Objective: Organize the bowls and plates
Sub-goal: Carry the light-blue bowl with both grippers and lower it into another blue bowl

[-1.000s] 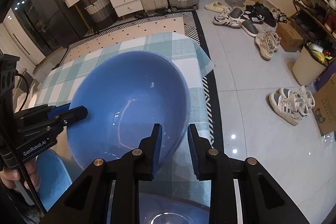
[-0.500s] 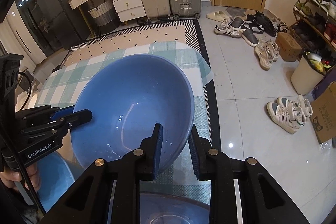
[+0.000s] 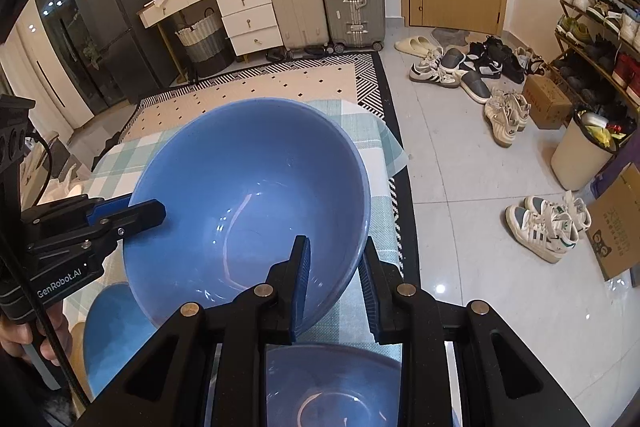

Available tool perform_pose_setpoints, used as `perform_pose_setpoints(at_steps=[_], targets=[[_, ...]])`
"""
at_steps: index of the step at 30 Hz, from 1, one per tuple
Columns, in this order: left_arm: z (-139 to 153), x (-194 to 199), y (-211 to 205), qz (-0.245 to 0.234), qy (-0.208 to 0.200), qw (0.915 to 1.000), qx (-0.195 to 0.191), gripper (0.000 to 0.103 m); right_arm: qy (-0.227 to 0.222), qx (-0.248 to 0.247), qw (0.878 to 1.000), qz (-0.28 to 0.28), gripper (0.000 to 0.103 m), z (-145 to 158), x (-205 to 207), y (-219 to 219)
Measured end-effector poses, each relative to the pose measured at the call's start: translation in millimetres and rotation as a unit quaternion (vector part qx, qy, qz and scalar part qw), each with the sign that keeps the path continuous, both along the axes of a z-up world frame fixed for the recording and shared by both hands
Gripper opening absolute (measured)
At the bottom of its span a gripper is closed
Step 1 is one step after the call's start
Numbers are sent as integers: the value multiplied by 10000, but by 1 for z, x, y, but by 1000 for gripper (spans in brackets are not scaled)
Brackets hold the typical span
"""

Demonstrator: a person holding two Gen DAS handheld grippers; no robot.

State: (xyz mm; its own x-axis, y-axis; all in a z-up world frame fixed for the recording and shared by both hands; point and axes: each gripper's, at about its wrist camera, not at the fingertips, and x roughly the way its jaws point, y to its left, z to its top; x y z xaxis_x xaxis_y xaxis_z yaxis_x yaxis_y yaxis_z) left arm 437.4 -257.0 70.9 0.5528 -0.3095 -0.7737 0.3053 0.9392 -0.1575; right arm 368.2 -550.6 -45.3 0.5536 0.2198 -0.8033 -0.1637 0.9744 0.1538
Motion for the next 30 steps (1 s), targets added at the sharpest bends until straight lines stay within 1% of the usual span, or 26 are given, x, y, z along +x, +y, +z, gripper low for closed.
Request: perform_pose_setpoints(at_steps=[7, 18, 30], targets=[[29, -26, 7, 10, -164, 9999, -39, 15, -194, -9, 9998, 40, 26, 26, -19, 4], [74, -85, 23, -3, -411, 9991, -96, 15, -462, 16, 9988, 137, 26, 64, -62, 18], [103, -150, 41, 15, -553, 9984, -86, 15, -661, 21, 9974, 273, 26, 90, -112, 40]])
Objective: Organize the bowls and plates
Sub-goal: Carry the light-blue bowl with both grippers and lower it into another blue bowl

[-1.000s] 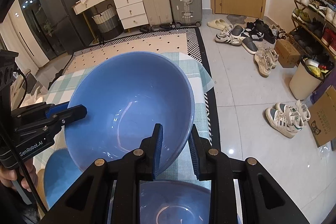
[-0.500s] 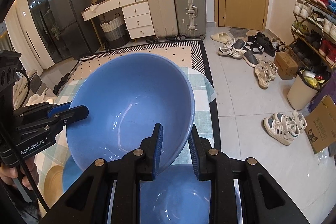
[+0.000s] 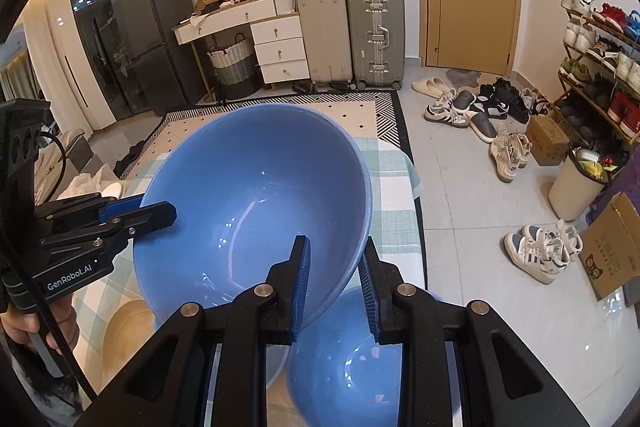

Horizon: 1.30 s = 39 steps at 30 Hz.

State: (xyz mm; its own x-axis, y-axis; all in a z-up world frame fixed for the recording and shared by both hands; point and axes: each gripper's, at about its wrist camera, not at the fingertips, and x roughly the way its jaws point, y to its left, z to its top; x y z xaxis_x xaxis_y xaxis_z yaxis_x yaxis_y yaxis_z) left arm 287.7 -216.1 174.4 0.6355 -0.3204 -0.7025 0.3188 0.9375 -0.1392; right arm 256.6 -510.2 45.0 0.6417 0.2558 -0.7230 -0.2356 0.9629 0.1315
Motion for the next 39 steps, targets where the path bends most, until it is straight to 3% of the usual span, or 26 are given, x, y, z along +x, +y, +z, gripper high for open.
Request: perform_pose_setpoints(at_steps=[22, 39], targets=[[1, -74, 17, 13, 13, 10000, 91, 15, -55, 114, 9997, 198, 26, -2, -54, 31], [-36, -90, 34, 59, 189, 9996, 199, 16, 129, 242, 9992, 285, 26, -38, -69, 49]])
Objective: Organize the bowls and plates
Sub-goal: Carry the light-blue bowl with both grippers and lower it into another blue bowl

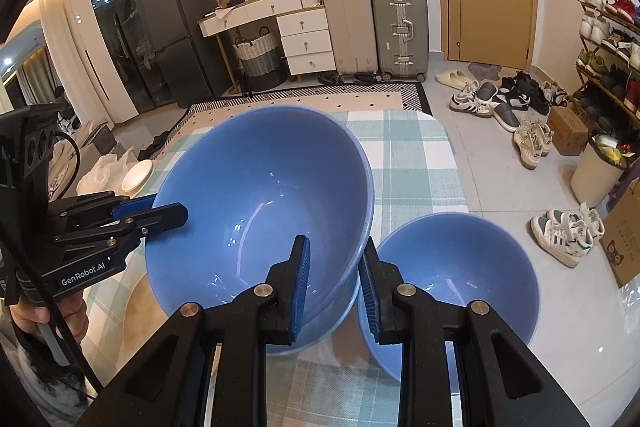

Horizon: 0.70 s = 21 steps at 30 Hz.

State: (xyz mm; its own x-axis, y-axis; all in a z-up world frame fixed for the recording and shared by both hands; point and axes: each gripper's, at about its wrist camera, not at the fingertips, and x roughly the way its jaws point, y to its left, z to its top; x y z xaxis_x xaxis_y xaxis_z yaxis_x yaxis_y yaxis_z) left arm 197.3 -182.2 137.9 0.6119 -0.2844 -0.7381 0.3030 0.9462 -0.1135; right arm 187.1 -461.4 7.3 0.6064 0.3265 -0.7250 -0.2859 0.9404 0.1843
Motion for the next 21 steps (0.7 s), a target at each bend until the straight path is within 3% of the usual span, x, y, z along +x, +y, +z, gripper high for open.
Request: perform_pose_setpoints(at_steps=[21], targets=[[-68, 9, 10, 103, 371, 9987, 329, 16, 402, -293, 9987, 106, 26, -54, -2, 18]])
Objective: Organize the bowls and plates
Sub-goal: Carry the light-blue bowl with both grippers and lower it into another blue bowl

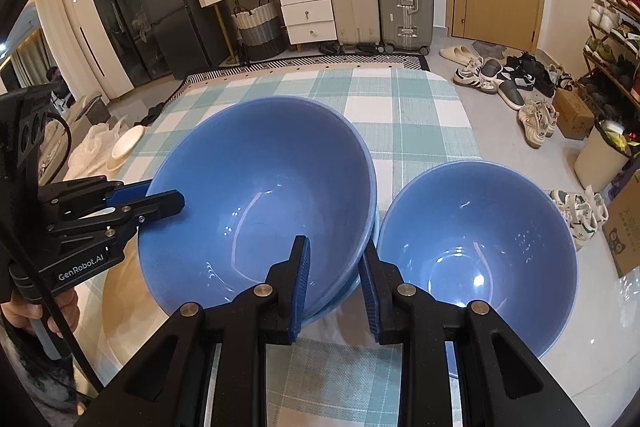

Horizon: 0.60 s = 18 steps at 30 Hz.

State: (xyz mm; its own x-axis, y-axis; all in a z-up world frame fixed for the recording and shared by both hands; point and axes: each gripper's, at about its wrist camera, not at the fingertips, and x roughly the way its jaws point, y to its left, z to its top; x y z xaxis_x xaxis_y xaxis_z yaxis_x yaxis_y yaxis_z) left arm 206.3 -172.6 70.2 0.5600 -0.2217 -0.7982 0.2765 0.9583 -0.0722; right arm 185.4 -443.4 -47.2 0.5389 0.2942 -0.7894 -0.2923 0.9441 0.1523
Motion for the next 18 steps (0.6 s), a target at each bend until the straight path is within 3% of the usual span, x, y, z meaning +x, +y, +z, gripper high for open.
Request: perform_pose_setpoints(at_steps=[7, 18], targets=[[-18, 6, -2, -1, 37, 9997, 233, 16, 74, -104, 9999, 25, 27, -9, 5, 4], [-32, 15, 1, -58, 142, 9995, 274, 18, 122, -311, 9994, 46, 28, -16, 13, 11]])
